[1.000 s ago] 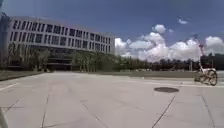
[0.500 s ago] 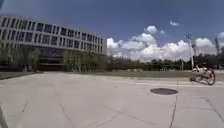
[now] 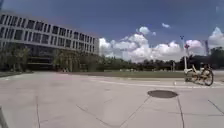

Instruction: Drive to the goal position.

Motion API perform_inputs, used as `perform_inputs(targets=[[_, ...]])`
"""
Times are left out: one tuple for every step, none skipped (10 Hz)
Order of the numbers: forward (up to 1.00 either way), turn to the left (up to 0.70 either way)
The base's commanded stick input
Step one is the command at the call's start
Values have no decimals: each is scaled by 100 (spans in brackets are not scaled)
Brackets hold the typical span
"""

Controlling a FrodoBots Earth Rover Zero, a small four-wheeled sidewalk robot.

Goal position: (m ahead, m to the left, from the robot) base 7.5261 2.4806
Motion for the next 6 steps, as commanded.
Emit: perform_inputs(targets=[[100, -27], [100, -27], [100, -16], [100, 0], [100, 0], [100, 0]])
